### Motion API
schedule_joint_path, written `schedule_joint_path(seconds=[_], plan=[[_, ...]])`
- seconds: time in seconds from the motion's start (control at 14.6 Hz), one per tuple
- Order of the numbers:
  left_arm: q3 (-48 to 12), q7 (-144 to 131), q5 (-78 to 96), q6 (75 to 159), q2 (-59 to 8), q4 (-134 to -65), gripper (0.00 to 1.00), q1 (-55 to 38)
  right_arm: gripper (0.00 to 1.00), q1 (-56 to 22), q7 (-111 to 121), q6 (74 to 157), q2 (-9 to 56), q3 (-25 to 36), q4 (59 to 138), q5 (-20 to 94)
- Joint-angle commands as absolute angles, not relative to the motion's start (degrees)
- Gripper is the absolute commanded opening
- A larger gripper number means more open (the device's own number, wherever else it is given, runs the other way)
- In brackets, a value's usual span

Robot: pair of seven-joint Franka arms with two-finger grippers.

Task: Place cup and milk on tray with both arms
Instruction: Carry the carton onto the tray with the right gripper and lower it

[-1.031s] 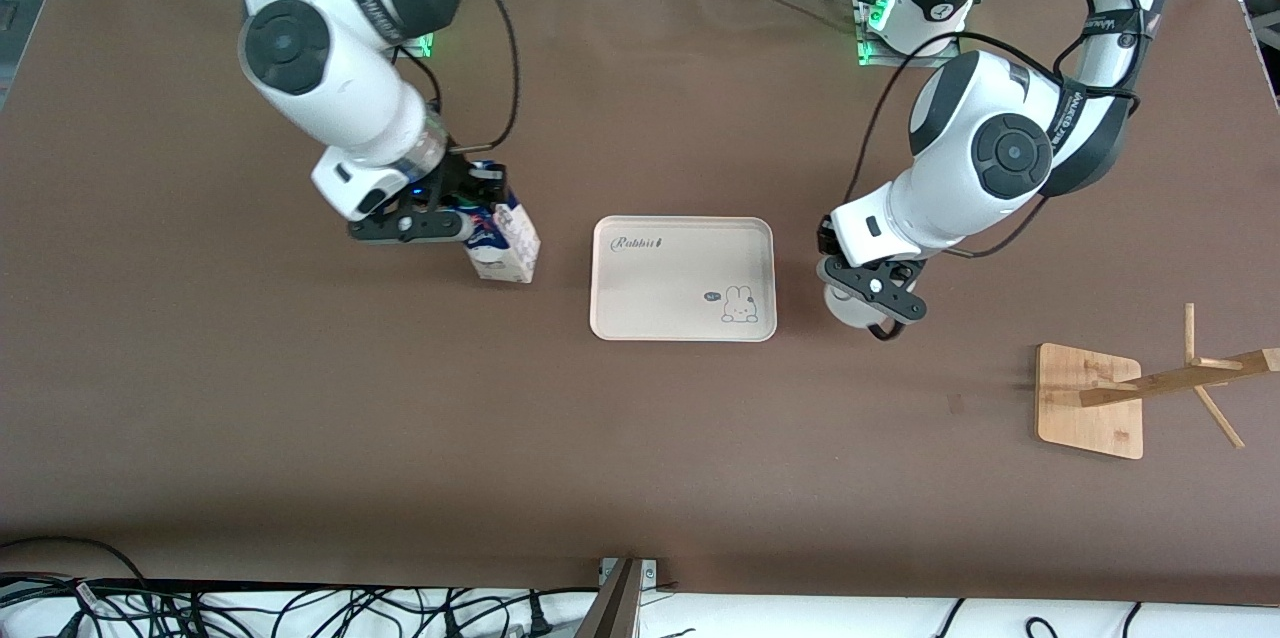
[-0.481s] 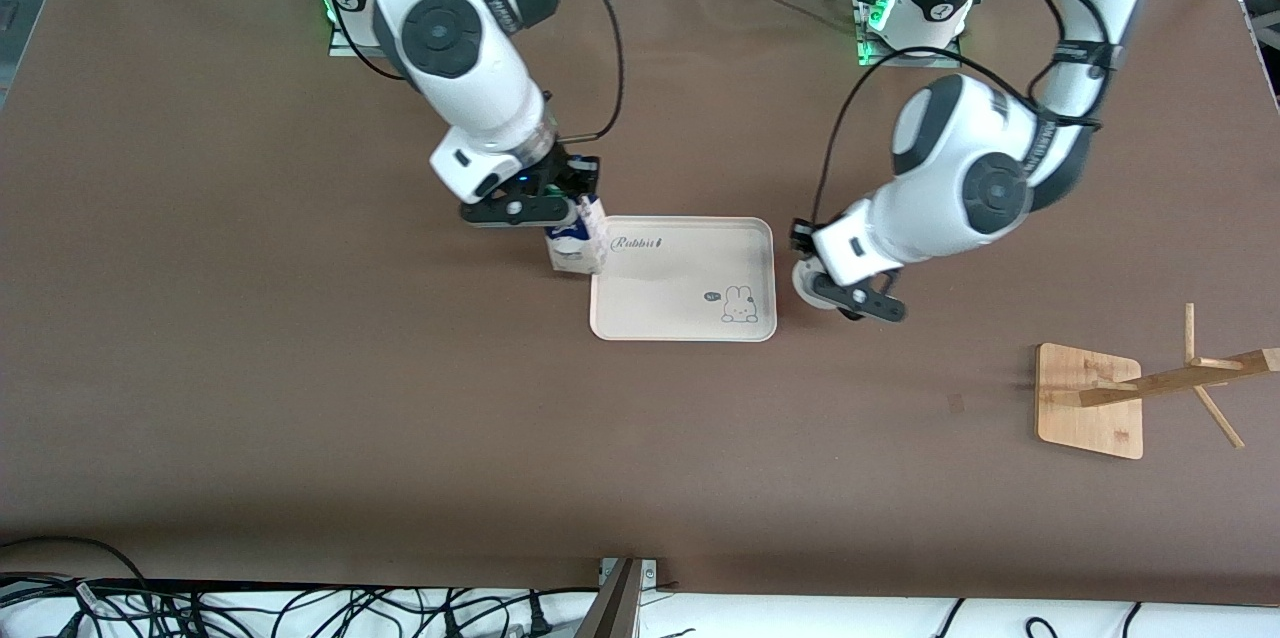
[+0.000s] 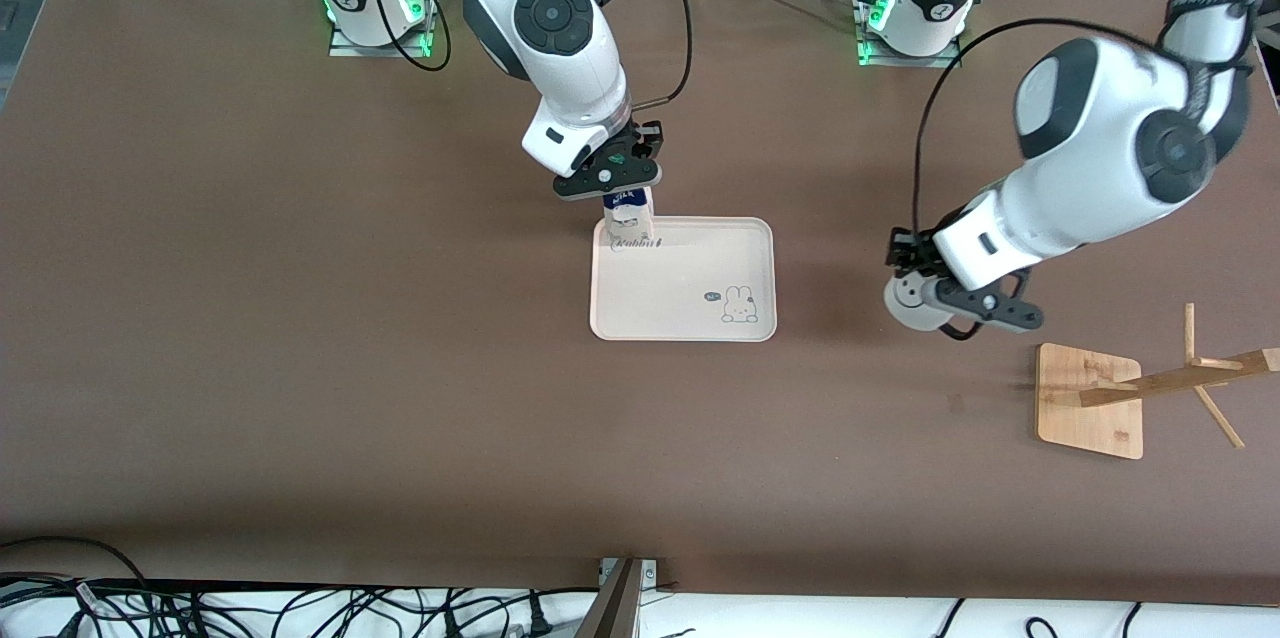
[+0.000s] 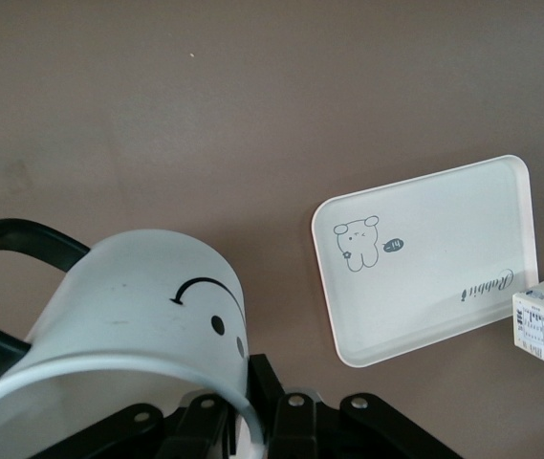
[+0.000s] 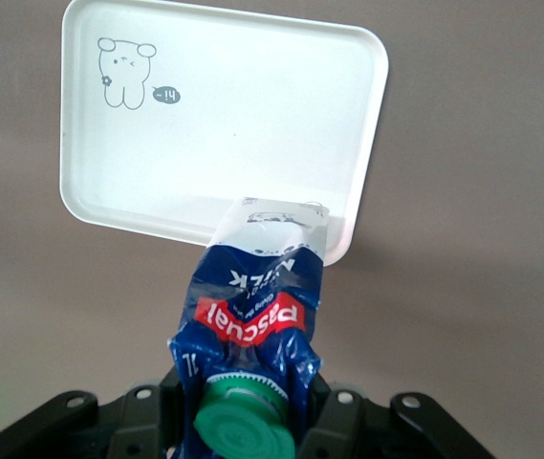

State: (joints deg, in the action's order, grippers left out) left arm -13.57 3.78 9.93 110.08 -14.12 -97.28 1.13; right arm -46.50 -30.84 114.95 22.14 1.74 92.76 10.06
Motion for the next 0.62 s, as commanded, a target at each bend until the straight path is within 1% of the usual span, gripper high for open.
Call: schedule_joint_path(seconds=[0.0, 0.21, 0.34, 0.55], plan=[[-13.7, 6.7, 9.0, 109.2, -13.1, -97.4, 0.0, 2.4, 0.41, -46.2, -29.4, 114.8, 24.3, 2.0, 91.2, 9.5], [-13.7, 6.7, 9.0, 109.2, -13.2, -97.2, 0.0, 2.4, 0.41, -45.3, -29.0, 116.9, 27.0, 2.5, 88.9, 9.5], [-13.7, 6.8, 9.0, 109.2, -13.3, -97.2, 0.0, 2.4, 0.41, -44.7, -28.7, 119.3, 29.6, 2.5, 85.6, 9.8], [-13.6, 6.7, 9.1, 109.2, -13.4, -97.1, 0.0, 2.4, 0.41, -44.4, -28.3, 119.5, 31.6, 2.6, 83.1, 9.8]])
